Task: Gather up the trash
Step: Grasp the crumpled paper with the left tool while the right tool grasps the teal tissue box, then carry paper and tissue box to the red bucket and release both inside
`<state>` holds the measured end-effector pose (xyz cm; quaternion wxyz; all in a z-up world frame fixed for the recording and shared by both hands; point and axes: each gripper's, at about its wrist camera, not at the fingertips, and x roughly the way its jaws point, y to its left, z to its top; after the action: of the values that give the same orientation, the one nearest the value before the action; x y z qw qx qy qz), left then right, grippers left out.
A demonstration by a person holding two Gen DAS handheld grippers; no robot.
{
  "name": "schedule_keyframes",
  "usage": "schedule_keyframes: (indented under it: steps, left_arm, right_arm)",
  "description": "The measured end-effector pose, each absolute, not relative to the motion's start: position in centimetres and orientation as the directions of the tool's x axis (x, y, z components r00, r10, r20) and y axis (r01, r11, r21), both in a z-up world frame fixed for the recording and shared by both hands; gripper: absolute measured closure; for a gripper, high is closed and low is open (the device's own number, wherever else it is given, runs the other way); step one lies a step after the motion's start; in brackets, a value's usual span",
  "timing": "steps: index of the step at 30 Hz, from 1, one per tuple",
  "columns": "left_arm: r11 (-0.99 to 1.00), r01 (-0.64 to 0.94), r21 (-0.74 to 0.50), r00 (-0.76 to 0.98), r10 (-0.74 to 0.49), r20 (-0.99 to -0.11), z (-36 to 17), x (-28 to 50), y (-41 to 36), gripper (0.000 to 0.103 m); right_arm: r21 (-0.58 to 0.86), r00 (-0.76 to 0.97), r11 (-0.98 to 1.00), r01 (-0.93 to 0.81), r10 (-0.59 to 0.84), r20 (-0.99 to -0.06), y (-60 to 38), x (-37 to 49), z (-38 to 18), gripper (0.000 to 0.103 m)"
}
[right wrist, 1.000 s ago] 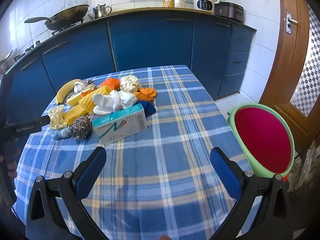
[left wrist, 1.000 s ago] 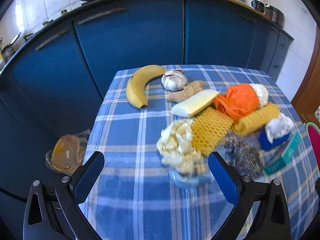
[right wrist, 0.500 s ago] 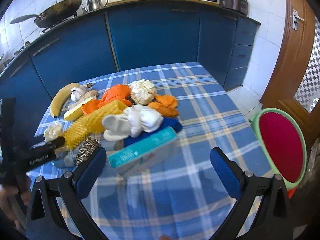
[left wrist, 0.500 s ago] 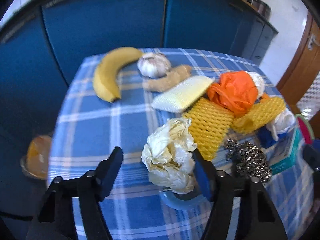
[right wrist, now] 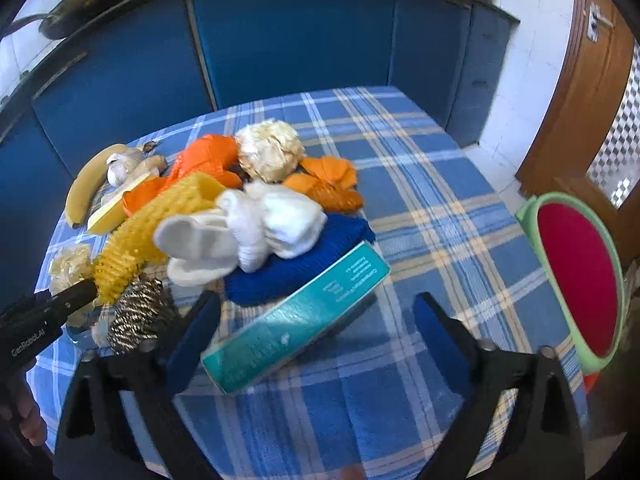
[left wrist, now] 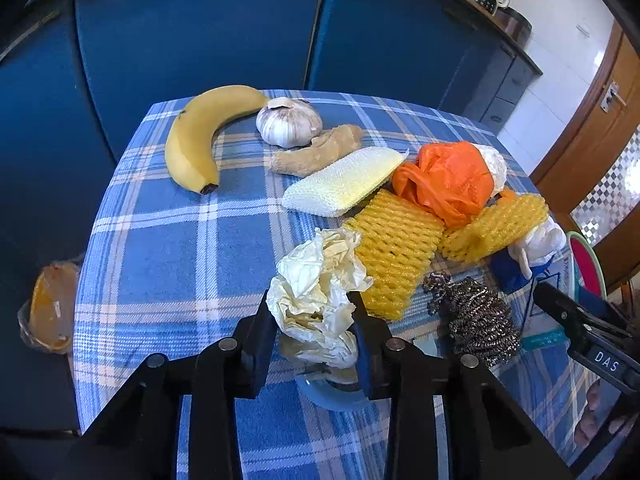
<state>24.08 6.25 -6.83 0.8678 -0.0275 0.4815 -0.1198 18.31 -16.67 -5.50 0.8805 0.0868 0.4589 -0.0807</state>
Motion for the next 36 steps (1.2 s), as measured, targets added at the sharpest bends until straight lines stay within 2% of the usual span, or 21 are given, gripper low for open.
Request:
schedule_keyframes:
  steps: [3,5,7,11,15,25,36]
  left_arm:
    - [0.972,0.175,-0.159,0.500,-0.227,-0.836,-6.9,24.3,6.1,0.068]
    - [0.972,0.169,-0.163,0.495,-0.227,-0.839,-6.9,24.4,6.2,0.068]
    - [0.971,0.165,-0.170,0.497,-0.231,-0.836,-6.7,24.3,6.3,0.071]
    - [0.973,0.150,-0.176,0.533,-0.229,-0.814,-5.5,22.5,6.8,0.072]
    - [0.973,0.135,-0.188,0.563,-0.232,-0.794,-4.2,20.2,7.4,0.072]
    - [0.957,0.186,-0.222,0.618,-0.289,-0.731,-0.1,14.9,5.8,0.072]
    - [0.907,0.355,-0.225,0.579,-0.402,-0.709,1.9,11.8,-2.6,0.072]
  right_arm:
    - [0.094,0.549,0.971,0.218,-0.043,-0.835,-17.5,17.5,-6.1,0.021]
    - [0.109,0.541,0.972,0.209,-0.022,-0.841,-17.9,16.9,-6.4,0.030]
    - [0.137,0.536,0.971,0.198,0.010,-0.844,-18.2,16.3,-6.6,0.045]
    - [0.161,0.553,0.971,0.175,0.039,-0.833,-18.4,14.6,-6.5,0.057]
    - [0.224,0.572,0.964,0.146,0.103,-0.813,-18.3,12.8,-6.6,0.075]
    - [0.215,0.654,0.974,0.068,0.120,-0.747,-18.6,8.0,-4.6,0.077]
    - [0.189,0.722,0.980,0.058,0.090,-0.686,-22.1,3.1,-0.7,0.078]
